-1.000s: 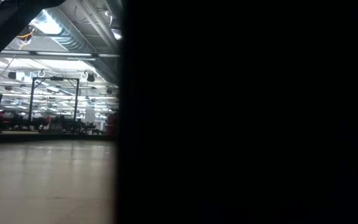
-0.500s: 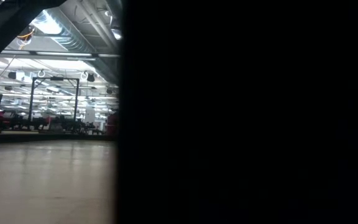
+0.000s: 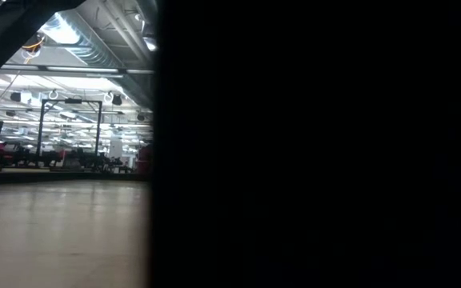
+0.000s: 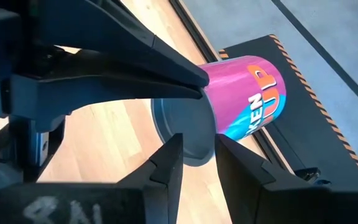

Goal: Pick and place cans onto a shelf
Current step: Put the canned chicken soup on the shelf

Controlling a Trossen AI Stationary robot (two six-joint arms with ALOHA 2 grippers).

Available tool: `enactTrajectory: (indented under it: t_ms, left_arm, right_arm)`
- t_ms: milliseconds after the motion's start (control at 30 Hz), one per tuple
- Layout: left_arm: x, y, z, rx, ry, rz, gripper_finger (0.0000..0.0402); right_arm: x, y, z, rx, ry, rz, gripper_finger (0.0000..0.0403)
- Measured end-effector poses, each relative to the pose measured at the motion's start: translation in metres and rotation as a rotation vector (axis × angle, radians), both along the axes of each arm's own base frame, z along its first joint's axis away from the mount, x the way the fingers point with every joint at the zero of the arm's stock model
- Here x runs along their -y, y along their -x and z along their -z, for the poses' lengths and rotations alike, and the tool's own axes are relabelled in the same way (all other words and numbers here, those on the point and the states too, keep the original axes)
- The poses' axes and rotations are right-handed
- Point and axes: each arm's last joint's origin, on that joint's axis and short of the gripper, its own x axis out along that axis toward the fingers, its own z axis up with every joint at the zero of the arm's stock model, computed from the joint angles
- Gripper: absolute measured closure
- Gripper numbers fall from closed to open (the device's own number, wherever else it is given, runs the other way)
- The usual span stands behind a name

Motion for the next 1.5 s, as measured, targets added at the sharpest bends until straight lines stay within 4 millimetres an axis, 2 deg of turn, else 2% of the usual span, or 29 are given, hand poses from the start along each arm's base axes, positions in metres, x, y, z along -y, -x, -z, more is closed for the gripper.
enactTrajectory:
  t_ms: [567, 1500]
  left_arm:
    - [-0.001, 0.0, -0.001, 0.007, 0.006, 0.005, 0.0401]
    - [0.0, 0.0, -0.001, 0.005, 0.015, 0.026, 0.0401]
  right_arm:
    - [-0.012, -0.004, -0.006, -0.005, 0.076, -0.023, 0.0304]
    - [-0.011, -0.001, -0.007, -0.032, 0.127, 0.023, 0.0304]
